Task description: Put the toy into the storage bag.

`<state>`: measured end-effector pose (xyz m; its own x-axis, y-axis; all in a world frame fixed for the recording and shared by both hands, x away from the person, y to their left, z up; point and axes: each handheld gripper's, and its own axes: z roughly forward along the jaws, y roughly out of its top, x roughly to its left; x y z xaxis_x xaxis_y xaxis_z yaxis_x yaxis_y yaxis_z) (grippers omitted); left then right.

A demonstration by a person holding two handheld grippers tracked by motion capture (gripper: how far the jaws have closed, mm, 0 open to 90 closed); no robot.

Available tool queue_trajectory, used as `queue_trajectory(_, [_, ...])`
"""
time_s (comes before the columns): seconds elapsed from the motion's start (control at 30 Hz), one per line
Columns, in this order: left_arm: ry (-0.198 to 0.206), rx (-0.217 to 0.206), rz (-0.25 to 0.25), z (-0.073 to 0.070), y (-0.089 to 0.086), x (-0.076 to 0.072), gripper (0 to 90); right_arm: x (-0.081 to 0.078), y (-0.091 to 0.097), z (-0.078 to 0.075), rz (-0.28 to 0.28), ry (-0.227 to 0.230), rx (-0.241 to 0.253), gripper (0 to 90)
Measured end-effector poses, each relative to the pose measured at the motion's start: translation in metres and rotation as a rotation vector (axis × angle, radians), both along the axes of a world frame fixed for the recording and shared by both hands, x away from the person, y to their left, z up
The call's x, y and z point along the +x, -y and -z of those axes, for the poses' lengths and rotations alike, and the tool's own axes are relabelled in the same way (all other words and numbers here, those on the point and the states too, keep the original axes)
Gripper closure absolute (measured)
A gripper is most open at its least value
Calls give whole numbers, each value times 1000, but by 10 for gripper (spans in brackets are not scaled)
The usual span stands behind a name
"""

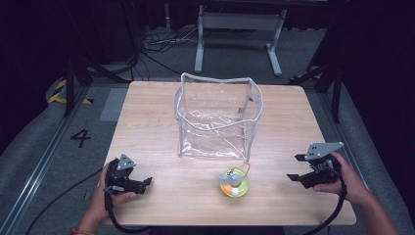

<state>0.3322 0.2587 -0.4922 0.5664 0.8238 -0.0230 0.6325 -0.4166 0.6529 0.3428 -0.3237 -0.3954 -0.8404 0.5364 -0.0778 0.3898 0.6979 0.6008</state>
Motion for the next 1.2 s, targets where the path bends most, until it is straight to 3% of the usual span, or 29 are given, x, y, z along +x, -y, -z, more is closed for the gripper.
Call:
queue_trajectory(0.23, [5, 6, 0, 0, 0, 0, 6, 0, -18, -15, -54, -22, -13, 221])
queue_trajectory(0.37, [5, 6, 0, 0, 0, 0, 6, 1, -28, -23, -81, -12, -38, 217])
queue_trajectory(0.6, [4, 5, 0, 0, 0, 0, 6, 3, -44, -35, -128, 4, -41, 237])
queue_trajectory(0.83, [5, 5, 1, 0, 0, 0, 6, 0, -72, -49, -218, 15, -74, 260])
queue_trajectory(1.2, [4, 7, -1, 0, 0, -1, 6, -1, -102, -59, -292, 14, -99, 282])
